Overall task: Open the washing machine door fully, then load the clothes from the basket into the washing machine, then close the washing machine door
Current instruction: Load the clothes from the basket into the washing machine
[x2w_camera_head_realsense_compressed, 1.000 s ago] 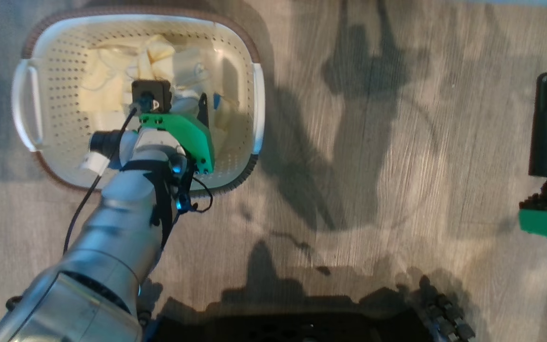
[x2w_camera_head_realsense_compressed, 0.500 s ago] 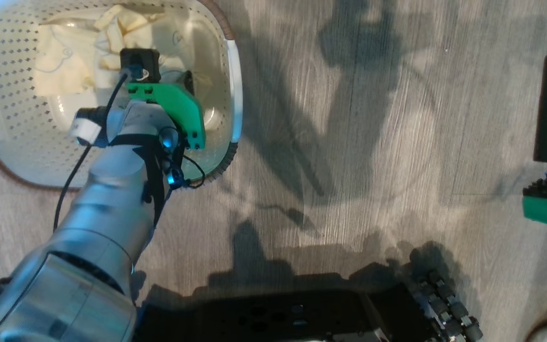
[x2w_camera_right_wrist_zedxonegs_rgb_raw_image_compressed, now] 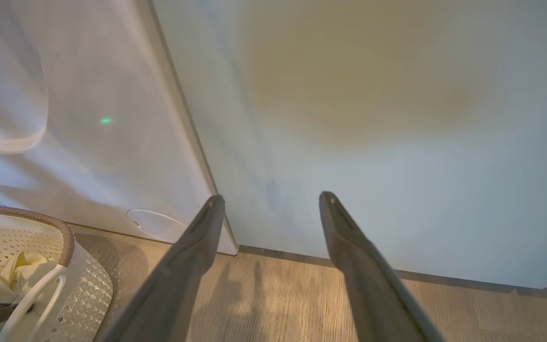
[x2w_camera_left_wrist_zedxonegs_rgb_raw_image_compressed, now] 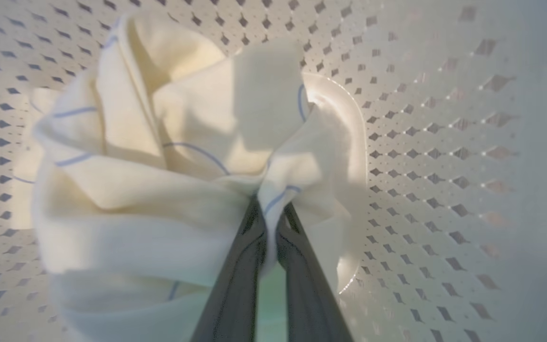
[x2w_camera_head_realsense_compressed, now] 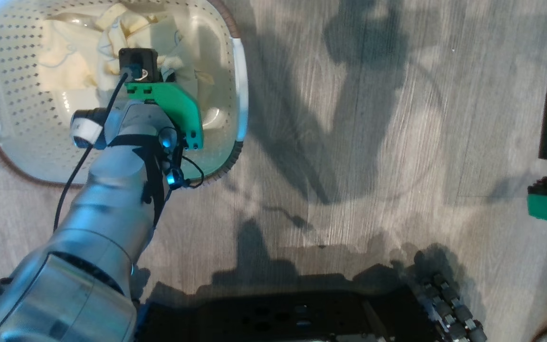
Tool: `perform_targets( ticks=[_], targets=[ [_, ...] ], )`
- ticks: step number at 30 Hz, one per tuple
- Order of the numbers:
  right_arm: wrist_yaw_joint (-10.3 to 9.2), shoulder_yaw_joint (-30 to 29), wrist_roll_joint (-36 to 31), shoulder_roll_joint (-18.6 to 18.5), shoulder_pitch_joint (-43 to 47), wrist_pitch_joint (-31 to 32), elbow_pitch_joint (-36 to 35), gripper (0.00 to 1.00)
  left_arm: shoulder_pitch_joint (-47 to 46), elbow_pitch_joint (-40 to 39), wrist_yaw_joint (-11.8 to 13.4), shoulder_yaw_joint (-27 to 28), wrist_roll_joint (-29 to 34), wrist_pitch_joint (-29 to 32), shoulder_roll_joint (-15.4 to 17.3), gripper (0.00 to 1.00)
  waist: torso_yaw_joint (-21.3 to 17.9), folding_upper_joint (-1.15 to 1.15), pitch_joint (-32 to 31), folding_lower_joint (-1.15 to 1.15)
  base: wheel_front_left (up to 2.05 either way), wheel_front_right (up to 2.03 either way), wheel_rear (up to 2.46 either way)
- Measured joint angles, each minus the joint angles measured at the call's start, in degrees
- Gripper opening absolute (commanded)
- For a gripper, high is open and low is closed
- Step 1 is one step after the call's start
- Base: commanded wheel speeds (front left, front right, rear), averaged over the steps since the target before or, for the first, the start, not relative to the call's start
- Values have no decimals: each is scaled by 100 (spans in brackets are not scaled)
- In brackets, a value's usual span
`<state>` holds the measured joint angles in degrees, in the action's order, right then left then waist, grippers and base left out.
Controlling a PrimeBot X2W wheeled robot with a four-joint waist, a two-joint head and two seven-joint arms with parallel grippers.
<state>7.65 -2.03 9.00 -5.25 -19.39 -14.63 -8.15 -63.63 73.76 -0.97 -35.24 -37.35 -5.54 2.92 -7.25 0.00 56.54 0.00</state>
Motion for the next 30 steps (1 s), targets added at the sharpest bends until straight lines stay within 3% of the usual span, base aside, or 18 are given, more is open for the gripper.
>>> perform_targets(
  ticks=[17,30],
  targets=[
    [0,-274,-45,-37,142,0,14,100,386,-181,212,-78,24,-864,-65,0,436,0,-811,0,0,0,0],
    [0,-328,-102,-43,647,0,140,100,1627,-2361,734,572,831,-865,157,0,655,1,-1815,-1,0,0,0]
  ],
)
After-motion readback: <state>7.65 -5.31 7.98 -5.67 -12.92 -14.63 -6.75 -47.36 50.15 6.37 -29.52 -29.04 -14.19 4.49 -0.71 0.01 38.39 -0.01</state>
